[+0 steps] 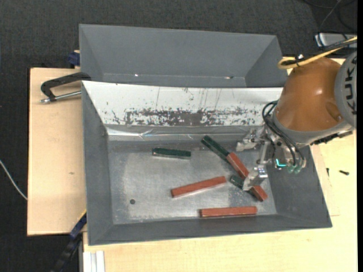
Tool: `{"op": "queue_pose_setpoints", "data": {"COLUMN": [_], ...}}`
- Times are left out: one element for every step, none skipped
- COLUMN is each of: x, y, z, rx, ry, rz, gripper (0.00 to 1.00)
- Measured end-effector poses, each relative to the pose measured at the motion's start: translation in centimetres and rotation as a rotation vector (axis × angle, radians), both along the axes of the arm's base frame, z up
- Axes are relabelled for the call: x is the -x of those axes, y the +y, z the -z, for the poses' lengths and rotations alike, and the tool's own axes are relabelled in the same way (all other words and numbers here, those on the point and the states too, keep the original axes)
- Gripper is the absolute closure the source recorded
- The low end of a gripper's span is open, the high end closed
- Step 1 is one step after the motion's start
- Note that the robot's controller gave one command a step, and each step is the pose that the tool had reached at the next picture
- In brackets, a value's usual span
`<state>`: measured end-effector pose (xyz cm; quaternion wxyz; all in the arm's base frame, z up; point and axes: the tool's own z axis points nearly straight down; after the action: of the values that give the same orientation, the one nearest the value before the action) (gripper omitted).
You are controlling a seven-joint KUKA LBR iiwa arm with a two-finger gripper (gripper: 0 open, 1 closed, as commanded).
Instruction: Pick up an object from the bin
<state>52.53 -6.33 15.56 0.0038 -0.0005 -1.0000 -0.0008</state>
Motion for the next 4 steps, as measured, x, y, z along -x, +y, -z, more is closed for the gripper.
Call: {"op": "queue_pose_setpoints", "data": {"x": [-0.2, 0.5, 0.5, 0.1], "y": [0.0, -0.6, -0.7, 0.3], "z": [-0.4, 7.8, 7.8, -11.1], "rx": [0.001, -0.003, -0.003, 0.001], "ry": [-0.009, -0.012, -0.013, -0.011], "rz": [-0.001, 0.035, 0.036, -0.024], "gripper": [0.00, 1.00, 1.00, 1.00]}}
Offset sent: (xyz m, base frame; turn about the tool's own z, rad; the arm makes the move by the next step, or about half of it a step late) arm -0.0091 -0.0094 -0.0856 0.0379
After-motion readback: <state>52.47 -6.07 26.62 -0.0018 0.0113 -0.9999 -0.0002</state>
